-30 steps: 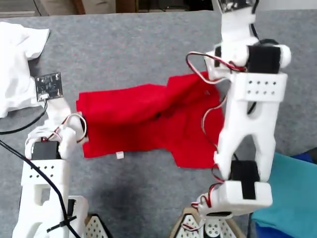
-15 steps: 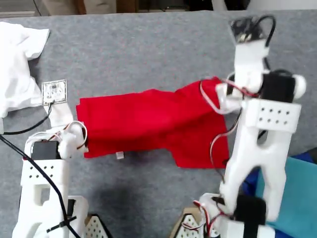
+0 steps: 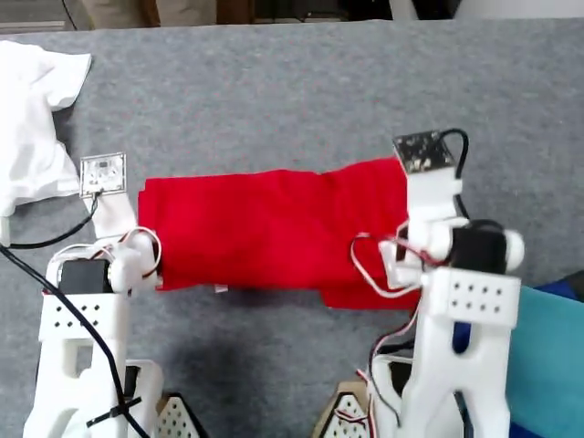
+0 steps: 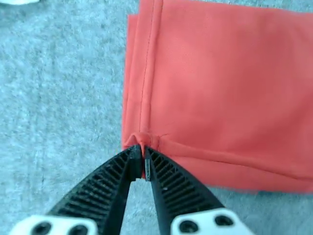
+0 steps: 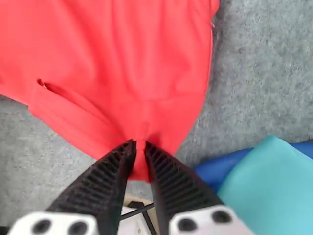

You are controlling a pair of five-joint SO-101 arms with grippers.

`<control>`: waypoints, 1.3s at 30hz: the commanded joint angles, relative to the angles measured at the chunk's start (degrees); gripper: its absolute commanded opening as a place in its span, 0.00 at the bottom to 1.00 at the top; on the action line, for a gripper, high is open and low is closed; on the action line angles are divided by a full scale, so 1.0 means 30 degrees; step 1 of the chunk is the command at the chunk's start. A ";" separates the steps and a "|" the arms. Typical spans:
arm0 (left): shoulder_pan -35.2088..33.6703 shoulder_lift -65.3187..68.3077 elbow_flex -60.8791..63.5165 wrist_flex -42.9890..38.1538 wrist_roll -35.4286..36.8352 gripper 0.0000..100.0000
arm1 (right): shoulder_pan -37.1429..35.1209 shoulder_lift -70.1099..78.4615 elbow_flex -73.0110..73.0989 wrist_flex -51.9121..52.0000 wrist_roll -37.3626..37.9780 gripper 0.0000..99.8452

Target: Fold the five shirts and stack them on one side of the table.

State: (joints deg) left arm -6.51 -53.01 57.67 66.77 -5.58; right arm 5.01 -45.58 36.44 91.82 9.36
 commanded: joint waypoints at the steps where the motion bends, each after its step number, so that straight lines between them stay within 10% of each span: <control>1: 0.0498 -0.0190 -0.0879 0.0674 -0.1084 0.02 | 0.0425 -0.2007 0.1451 -0.1348 0.0176 0.01; 12: 0.0410 -0.0249 -0.1905 0.2725 -0.0674 0.21 | 0.0425 -0.3238 0.2652 -0.1875 0.0176 0.39; 21: 0.0498 -0.0044 -0.3751 -0.0469 0.3018 0.21 | 0.0220 -0.2388 0.0806 -0.5744 -0.1817 0.38; 28: 0.0586 -0.0015 -0.0762 -0.6212 0.5656 0.21 | -0.1275 0.3267 0.0571 -1.0462 -0.5363 0.19; 39: 0.0615 0.3502 -0.2256 -0.5568 0.5568 0.15 | -0.1568 1.2147 -0.5114 -1.1282 -0.7824 0.17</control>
State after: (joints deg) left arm -5.19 -46.86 56.26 48.57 10.77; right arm 0.70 -13.23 27.56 58.07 -13.23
